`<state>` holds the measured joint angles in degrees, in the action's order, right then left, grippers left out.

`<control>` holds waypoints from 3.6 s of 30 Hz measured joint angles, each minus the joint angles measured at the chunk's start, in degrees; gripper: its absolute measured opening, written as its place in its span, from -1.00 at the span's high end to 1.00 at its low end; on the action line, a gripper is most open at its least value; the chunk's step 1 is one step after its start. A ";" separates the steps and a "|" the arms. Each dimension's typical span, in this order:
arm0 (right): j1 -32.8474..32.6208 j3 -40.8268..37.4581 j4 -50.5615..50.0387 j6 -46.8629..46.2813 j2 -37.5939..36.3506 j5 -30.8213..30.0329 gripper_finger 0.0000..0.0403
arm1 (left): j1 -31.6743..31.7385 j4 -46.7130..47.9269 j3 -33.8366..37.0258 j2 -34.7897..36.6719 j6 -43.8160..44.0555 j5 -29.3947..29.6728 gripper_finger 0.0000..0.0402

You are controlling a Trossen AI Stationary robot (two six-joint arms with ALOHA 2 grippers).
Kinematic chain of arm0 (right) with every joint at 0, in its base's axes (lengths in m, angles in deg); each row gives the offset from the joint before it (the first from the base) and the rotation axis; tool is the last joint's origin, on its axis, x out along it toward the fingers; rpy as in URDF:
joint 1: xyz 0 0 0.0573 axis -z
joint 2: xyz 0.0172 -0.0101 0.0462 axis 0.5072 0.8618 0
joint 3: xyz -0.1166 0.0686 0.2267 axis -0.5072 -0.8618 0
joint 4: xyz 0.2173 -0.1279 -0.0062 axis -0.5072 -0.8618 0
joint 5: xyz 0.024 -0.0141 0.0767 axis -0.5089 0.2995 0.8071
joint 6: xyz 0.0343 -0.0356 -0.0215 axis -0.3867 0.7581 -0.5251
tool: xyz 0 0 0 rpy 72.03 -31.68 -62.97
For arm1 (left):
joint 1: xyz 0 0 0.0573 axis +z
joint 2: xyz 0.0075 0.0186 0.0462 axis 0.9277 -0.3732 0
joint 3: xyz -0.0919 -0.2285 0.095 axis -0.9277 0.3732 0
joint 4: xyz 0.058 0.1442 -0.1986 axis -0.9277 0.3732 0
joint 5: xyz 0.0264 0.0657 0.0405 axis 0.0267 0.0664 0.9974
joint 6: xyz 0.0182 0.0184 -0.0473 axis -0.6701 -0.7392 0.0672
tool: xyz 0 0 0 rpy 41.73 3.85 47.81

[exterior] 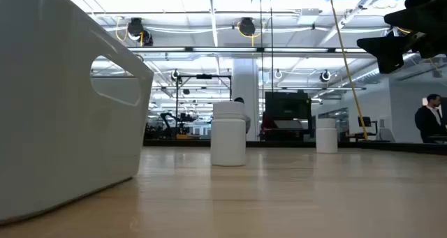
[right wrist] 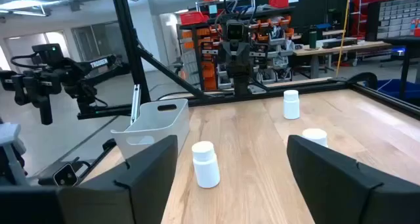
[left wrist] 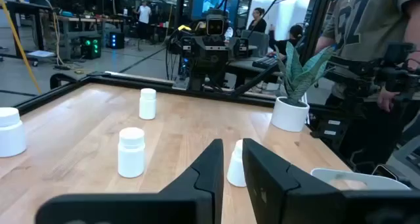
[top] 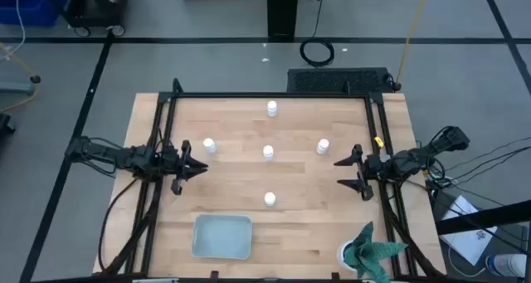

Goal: Pick and place pill bottles into a basket

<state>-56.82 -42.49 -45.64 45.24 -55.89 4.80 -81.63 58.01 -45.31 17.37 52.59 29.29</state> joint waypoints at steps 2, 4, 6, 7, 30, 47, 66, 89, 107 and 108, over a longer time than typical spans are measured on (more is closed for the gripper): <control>0.01 0.01 -0.01 0.00 0.01 0.01 -0.39 | 0.00 -0.01 0.00 -0.01 -0.02 0.00 0.69; 0.00 0.00 -0.01 0.00 0.02 0.00 -0.38 | 0.00 -0.01 -0.02 0.00 -0.02 0.00 0.69; 0.01 0.02 -0.01 -0.01 0.01 0.01 -0.39 | 0.00 0.00 -0.02 0.00 -0.02 0.00 0.69; 0.00 0.00 -0.01 -0.02 0.02 0.02 -0.38 | 0.00 0.00 -0.02 -0.01 -0.02 0.00 0.69; 0.02 0.00 -0.02 -0.02 0.02 0.02 -0.38 | 0.00 0.00 -0.02 0.00 -0.02 0.00 0.69; 0.04 0.02 2.29 4.12 0.00 -1.56 -0.38 | 0.00 -0.01 -0.02 -0.02 -0.02 0.00 0.69; 0.04 0.00 31.92 -34.58 -0.02 -19.32 -0.38 | 0.02 0.10 0.00 -0.02 -4.63 6.38 0.69; 5.12 11.09 35.98 -17.24 15.46 -31.84 -0.37 | 0.02 0.26 -0.02 -0.02 -4.33 6.43 0.69; 14.96 48.00 -1.39 -27.45 51.86 -0.32 -0.29 | 0.02 0.07 -0.02 -0.02 -4.30 6.45 0.69; 15.94 50.57 -4.45 -27.41 54.28 3.49 -0.30 | 0.02 0.07 -0.02 -0.02 -4.30 6.45 0.69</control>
<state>-40.88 8.07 -50.09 17.83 -1.61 8.29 -81.60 58.07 -45.33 17.35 48.29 35.74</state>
